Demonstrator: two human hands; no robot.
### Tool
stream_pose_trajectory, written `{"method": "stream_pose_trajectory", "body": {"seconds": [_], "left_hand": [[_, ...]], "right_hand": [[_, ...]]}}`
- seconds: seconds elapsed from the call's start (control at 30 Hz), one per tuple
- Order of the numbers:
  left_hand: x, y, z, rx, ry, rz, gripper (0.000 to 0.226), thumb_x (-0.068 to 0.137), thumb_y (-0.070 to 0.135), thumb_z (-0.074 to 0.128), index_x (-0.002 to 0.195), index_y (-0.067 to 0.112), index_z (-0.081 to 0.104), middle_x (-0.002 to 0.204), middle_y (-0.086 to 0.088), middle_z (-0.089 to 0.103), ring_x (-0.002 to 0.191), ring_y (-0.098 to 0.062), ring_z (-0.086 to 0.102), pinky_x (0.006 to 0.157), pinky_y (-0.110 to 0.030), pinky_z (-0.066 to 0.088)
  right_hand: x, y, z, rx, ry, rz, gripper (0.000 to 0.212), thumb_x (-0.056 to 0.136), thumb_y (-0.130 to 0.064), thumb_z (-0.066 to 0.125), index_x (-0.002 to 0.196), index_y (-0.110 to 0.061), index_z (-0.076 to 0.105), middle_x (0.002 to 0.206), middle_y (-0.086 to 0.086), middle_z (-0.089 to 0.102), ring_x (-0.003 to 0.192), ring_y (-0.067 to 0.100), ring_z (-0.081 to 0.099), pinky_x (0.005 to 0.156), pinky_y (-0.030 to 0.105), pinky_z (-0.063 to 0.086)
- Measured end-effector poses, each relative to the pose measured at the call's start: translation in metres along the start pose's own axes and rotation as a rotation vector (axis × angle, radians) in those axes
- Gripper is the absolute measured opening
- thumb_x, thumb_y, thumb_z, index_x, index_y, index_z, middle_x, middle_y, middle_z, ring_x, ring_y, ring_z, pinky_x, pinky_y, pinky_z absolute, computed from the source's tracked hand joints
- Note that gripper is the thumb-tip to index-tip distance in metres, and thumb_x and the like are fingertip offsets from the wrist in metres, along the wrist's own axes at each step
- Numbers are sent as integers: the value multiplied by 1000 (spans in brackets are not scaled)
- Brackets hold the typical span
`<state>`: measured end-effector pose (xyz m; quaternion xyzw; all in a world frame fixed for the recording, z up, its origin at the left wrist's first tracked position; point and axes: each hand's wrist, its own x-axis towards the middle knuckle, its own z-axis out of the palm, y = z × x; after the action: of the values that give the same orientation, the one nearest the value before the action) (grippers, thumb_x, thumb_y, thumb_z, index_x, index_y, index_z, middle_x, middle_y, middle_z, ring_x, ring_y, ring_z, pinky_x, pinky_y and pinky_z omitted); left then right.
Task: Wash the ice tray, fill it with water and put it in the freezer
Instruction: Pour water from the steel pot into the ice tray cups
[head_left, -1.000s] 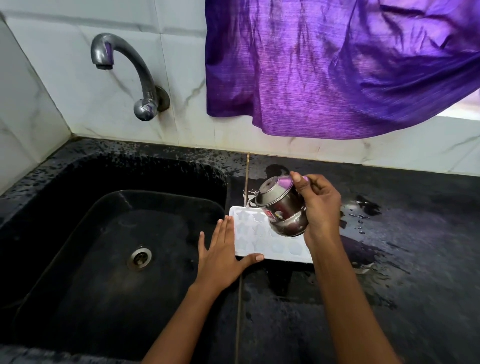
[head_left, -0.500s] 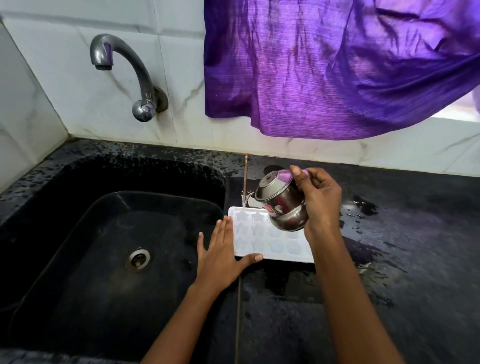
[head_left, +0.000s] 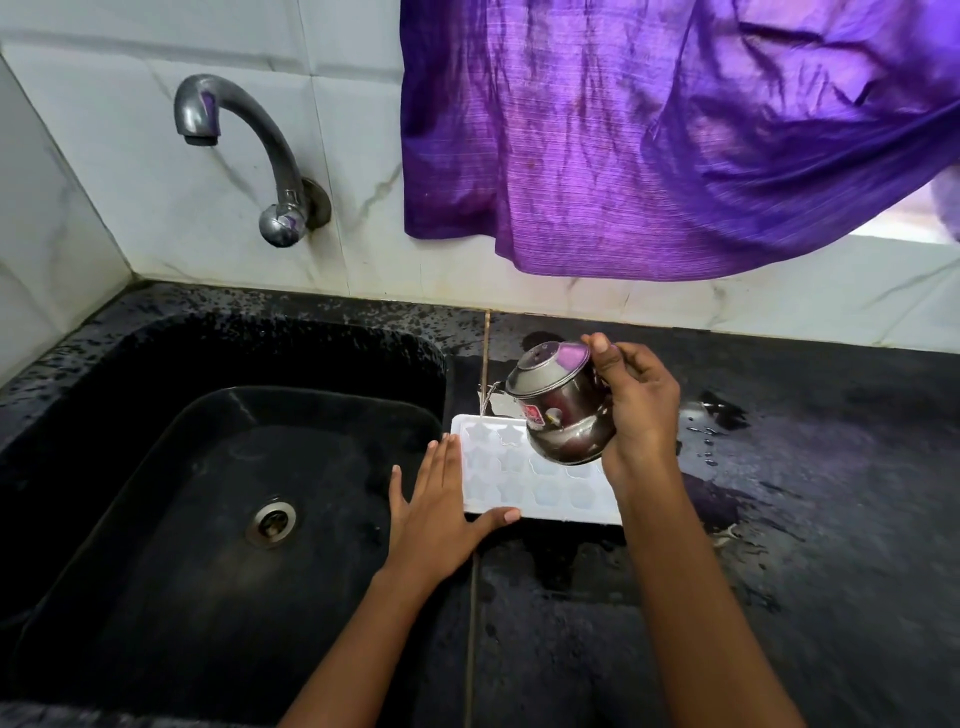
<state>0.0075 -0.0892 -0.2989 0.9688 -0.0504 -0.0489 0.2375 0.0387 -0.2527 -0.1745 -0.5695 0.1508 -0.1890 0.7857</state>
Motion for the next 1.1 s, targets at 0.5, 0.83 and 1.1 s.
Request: {"method": "stream_pose_trajectory", "body": {"seconds": [0.5,0.83,1.1], "left_hand": [[1,1,2,32,-16,-20,110,70,83,29,149,18,-12,159,6,-8,144,-7,-12,114,-49,-10],[-1,0,5,-29,6,-24,105,75,78,38,149,22,-10,159,7,-5,144,-6,-10,114,-48,-8],[-1,1,5,-48,-4,-29,112,64,84,28,149,23,-10,159,7,-5,144,-6,-9,114,-48,-9]], "right_hand": [[5,-20,-79,2,188,-81,14,77,-24,72,68,-21,63,80,-2,70,80,14,64,68,28,54],[8,-28,-129,-96,251,-135,16,70,-30,76,71,-20,63,85,3,70,84,17,64,65,23,52],[7,-27,-139,-136,253,-170,20,74,-24,75,58,-23,63,58,-13,66,57,-1,58,55,17,49]]}}
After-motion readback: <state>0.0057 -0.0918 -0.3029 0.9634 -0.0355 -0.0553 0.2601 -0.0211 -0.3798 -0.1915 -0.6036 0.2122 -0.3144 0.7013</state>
